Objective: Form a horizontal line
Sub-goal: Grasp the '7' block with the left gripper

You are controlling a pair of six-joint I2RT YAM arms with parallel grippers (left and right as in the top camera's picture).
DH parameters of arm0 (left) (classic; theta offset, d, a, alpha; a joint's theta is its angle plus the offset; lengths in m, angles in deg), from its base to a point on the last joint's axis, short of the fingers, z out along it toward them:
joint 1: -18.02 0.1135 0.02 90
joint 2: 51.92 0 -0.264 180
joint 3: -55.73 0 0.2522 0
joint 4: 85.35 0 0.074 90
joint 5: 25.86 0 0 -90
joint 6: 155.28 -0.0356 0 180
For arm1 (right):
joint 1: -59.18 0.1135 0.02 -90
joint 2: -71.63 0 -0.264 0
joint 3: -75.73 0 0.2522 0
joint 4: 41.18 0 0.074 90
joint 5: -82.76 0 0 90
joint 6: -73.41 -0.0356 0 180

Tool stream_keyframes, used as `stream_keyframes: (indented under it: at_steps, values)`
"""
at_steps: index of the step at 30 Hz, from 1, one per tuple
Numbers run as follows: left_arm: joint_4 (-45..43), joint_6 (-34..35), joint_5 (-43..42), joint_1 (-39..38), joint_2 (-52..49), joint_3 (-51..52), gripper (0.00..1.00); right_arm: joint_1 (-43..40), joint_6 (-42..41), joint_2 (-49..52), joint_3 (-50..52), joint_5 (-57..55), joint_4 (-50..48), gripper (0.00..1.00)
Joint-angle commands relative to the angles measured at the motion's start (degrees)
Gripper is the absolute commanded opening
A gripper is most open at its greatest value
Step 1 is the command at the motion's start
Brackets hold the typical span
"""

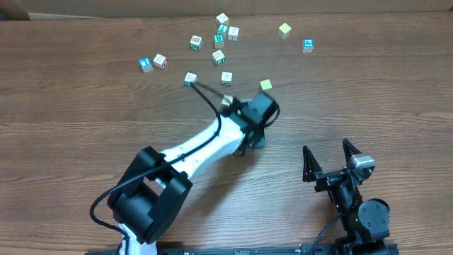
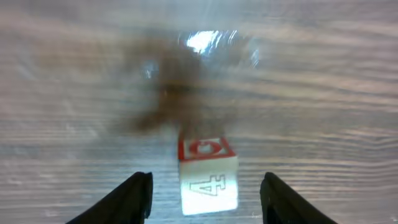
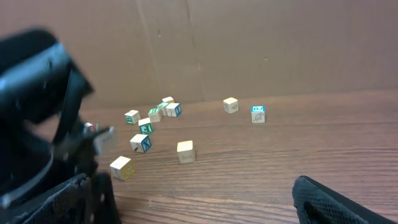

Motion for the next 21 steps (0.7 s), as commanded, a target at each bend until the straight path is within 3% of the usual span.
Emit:
stream_keyframes:
  at_steps: [1,5,7,8,10,12,15,18,21]
  values:
    - [3.89,-9.03,2.25,3.32,0.04,-11.39,0.51,0.26,0.24,-0.57,0.55,-0.11,-0.37,1.00]
    - [8.92,-14.01,2.25,6.78,0.04,-23.04,0.48,0.26,0.24,-0.57,0.55,-0.11,-0.37,1.00]
    - [8.37,-15.80,2.27,8.09,0.04,-25.86,0.52,0.26,0.24,-0.57,0.55,-0.11,-0.37,1.00]
    - [7.28,-16.28,2.27,8.92,0.04,-26.86,0.48,0.26,0.24,-0.57,0.55,-0.11,-0.37,1.00]
    - [5.16,-16.79,2.93,9.86,0.04,-27.06,0.35,0.26,0.24,-0.57,0.55,-0.11,-0.37,1.00]
    - [3.45,-19.89,3.10,10.86,0.04,-27.04,0.40,0.26,0.24,-0.55,0.55,-0.11,-0.37,1.00]
    - [3.10,-19.78,2.89,11.63,-0.61,-26.93,0.39,0.26,0.24,-0.57,0.55,-0.11,-0.37,1.00]
    - [3.30,-19.80,3.15,11.61,-1.95,-26.49,0.25,0.26,0.24,-0.57,0.55,-0.11,-0.37,1.00]
    - [3.72,-20.52,3.13,11.61,-4.13,-26.38,0.31,0.26,0.24,-0.55,0.55,-0.11,-0.37,1.00]
